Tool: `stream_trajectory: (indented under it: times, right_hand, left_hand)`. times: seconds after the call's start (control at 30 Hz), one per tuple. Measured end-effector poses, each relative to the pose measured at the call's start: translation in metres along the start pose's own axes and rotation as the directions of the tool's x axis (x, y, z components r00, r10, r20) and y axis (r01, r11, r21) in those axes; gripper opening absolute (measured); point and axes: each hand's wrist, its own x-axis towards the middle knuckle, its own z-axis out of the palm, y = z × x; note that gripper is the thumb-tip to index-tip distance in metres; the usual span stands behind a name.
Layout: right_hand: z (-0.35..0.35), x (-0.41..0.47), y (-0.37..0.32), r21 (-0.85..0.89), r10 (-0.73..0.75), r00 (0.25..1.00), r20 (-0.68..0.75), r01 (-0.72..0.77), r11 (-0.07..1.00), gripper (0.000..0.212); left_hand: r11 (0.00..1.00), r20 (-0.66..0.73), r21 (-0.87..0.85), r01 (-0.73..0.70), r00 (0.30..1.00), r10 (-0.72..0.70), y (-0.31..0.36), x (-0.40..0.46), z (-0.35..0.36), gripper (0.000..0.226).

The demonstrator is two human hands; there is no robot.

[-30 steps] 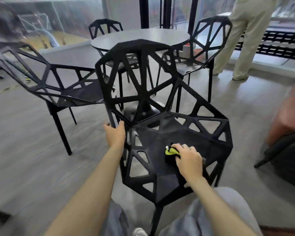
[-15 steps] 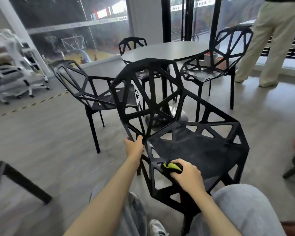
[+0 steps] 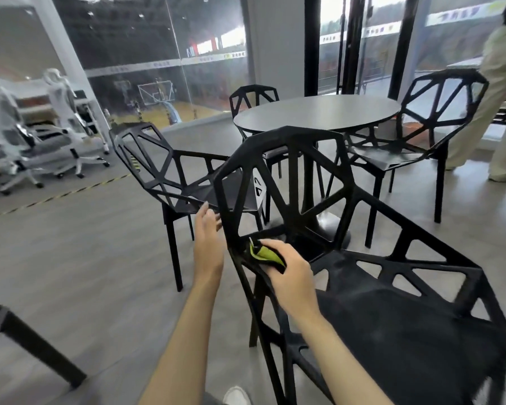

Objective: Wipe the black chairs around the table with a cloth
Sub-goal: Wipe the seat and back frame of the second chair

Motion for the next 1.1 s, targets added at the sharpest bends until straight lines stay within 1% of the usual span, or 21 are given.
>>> stream_trajectory:
  times: [0.03, 0.1, 0.17, 0.2, 0.3, 0.37, 0.43, 0.5, 0.6, 0.67, 0.7, 0.8, 0.87, 0.93, 1.03, 1.1]
  right_hand:
    - [0.013, 0.013, -0.002, 0.003, -0.034, 0.999, -0.001, 0.034, 0.999, 0.052]
    - [0.039, 0.032, -0.001, -0.032, -0.111, 0.993, 0.039, 0.112, 0.993, 0.058]
    - [0.057, 0.035, 0.006, -0.097, -0.191, 0.978, 0.081, 0.198, 0.975, 0.059]
    - [0.062, 0.033, 0.014, -0.108, -0.221, 0.972, 0.073, 0.228, 0.968, 0.059]
    - [0.064, 0.028, 0.035, -0.066, -0.232, 0.973, -0.003, 0.232, 0.971, 0.061]
    - [0.064, 0.031, 0.041, -0.066, -0.232, 0.973, -0.019, 0.23, 0.971, 0.064]
    - [0.065, 0.031, 0.046, -0.063, -0.198, 0.98, -0.012, 0.197, 0.978, 0.067]
    - [0.063, 0.023, 0.061, -0.063, -0.127, 0.992, -0.013, 0.126, 0.99, 0.068]
    - [0.049, 0.008, 0.092, -0.052, 0.062, 0.998, -0.021, -0.063, 0.997, 0.067]
    - [0.046, 0.012, 0.091, -0.01, 0.128, 0.992, -0.006, -0.128, 0.992, 0.065]
    - [0.047, 0.018, 0.083, 0.014, 0.123, 0.992, 0.015, -0.123, 0.992, 0.062]
    - [0.051, 0.031, 0.054, 0.077, 0.02, 0.998, 0.058, -0.024, 0.997, 0.051]
    - [0.05, 0.025, 0.055, 0.104, 0.026, 0.997, 0.072, -0.033, 0.994, 0.049]
    - [0.045, 0.01, 0.074, 0.055, 0.082, 0.993, 0.086, -0.087, 0.995, 0.052]
    - [0.035, 0.002, 0.106, -0.109, 0.226, 0.973, 0.043, -0.22, 0.969, 0.055]
    - [0.034, 0.004, 0.111, -0.131, 0.258, 0.966, 0.029, -0.253, 0.959, 0.052]
  left_hand:
    - [0.999, 0.022, -0.035, -0.036, 0.999, 0.036, 0.0, 0.009, 0.0, 0.045]
    - [0.994, 0.051, -0.041, -0.104, 0.993, 0.106, -0.004, 0.025, 0.002, 0.046]
    - [0.987, 0.056, 0.003, -0.163, 0.985, 0.163, -0.012, 0.035, 0.002, 0.047]
    - [0.982, 0.054, 0.017, -0.19, 0.981, 0.188, -0.016, 0.039, 0.002, 0.047]
    - [0.96, 0.033, -0.006, -0.28, 0.959, 0.28, -0.023, 0.044, 0.004, 0.045]
    - [0.954, 0.017, -0.021, -0.299, 0.954, 0.299, -0.025, 0.046, 0.008, 0.046]
    - [0.952, -0.003, -0.03, -0.305, 0.952, 0.305, -0.025, 0.044, 0.012, 0.048]
    - [0.95, 0.004, -0.049, -0.308, 0.951, 0.309, -0.027, 0.042, 0.014, 0.051]
    - [0.946, 0.007, -0.033, -0.322, 0.947, 0.323, -0.031, 0.041, 0.013, 0.054]
    - [0.941, -0.007, 0.0, -0.339, 0.941, 0.339, -0.033, 0.043, 0.015, 0.053]
    - [0.939, -0.009, 0.015, -0.342, 0.939, 0.342, -0.033, 0.044, 0.015, 0.053]
    - [0.936, 0.001, 0.025, -0.351, 0.936, 0.351, -0.033, 0.045, 0.013, 0.053]
    - [0.935, 0.025, 0.032, -0.353, 0.936, 0.352, -0.034, 0.046, 0.01, 0.054]
    - [0.928, 0.009, 0.047, -0.371, 0.929, 0.371, -0.037, 0.048, 0.011, 0.054]
    - [0.923, -0.029, 0.065, -0.38, 0.924, 0.382, -0.04, 0.048, 0.016, 0.052]
    - [0.921, -0.051, 0.067, -0.383, 0.921, 0.387, -0.041, 0.048, 0.017, 0.053]
